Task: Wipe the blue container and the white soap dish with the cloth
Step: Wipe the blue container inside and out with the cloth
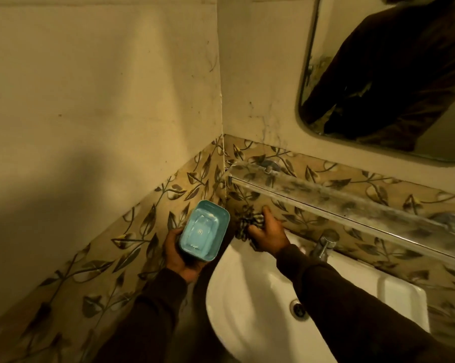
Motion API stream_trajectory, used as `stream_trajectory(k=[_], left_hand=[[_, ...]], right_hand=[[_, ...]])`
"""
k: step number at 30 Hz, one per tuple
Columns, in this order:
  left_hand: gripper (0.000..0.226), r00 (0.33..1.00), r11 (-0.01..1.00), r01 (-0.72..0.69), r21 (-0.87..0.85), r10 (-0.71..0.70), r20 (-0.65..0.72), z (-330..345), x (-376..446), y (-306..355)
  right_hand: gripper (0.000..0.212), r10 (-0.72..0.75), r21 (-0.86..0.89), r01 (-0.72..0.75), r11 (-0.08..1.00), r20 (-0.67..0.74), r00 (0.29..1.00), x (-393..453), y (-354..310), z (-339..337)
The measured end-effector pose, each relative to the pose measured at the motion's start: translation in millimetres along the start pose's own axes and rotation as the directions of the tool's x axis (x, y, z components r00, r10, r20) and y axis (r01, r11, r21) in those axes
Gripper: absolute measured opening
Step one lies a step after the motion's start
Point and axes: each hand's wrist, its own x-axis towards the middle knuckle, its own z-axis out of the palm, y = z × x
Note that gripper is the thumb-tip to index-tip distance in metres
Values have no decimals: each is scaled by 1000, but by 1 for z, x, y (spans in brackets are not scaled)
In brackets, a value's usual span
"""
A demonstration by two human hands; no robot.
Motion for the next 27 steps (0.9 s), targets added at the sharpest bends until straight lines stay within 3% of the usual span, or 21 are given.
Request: stream_trajectory(k=[5,9,12,14,17,21,27], left_hand=[[51,995,995,-92,-29,92,29,27,-26,2],[50,989,996,-69,-56,75,129,64,-44,-4],[58,966,1000,23,-21,-16,257,92,-50,-17],[60,937,995,65,74,-87,339,109,-53,-25],[61,862,967,109,229,-207,463,138,-61,-38],[66,810,930,139,341,-305,501,177,-68,-57],[58,774,920,169,353,-345,531,216,-82,-102]], right_hand=[[31,-225,141,229,963,-43,973,-40,-46,-12],[30,-308,322,346,881,-163,937,-64,-84,-36],[28,-340,324,395,859,-214,916,-76,-112,-69],[29,-345,262,387,884,-190,919,-80,-124,-90],[37,-309,-84,300,950,-136,941,-88,-129,-120],[52,-239,-351,209,913,-44,970,-103,-124,-144],[50,-364,-596,158,787,-242,899,-117,-114,-157]])
